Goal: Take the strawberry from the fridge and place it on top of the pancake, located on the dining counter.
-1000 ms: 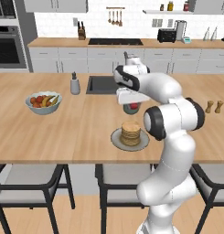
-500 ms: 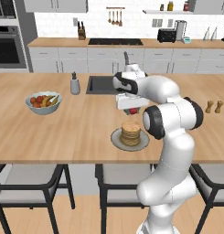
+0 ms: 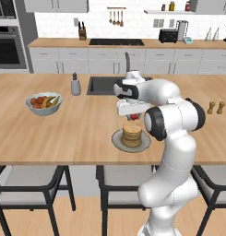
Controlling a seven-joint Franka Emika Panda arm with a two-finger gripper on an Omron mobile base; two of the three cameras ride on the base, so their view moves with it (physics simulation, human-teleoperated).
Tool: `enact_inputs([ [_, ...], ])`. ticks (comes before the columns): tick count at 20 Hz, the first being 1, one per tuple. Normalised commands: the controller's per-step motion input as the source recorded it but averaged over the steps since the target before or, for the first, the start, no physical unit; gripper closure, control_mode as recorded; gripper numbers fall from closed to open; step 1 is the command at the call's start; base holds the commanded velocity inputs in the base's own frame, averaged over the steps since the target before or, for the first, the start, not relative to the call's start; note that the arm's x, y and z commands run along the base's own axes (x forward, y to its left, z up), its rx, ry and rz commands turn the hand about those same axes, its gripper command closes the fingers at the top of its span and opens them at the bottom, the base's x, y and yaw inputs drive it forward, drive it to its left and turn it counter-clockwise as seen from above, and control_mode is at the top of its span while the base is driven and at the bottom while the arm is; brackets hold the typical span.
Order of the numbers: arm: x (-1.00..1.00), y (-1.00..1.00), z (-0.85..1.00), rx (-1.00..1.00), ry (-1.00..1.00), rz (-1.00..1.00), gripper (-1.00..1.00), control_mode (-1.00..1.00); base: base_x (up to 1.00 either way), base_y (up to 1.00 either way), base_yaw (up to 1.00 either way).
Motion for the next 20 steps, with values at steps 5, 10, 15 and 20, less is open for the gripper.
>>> enact_inputs([
  [5,0.00,0.00,-0.12,0.00,0.00,0.00,1.00,-1.00,0.00,0.00,0.00],
  [10,0.00,0.00,-0.11,0.00,-0.01,0.00,1.00,-1.00,0.00,0.00,0.00],
  [15,0.00,0.00,-0.15,0.00,0.00,0.00,1.00,-1.00,0.00,0.00,0.00],
  [20,0.00,0.00,-0.18,0.00,0.00,0.00,1.00,-1.00,0.00,0.00,0.00],
])
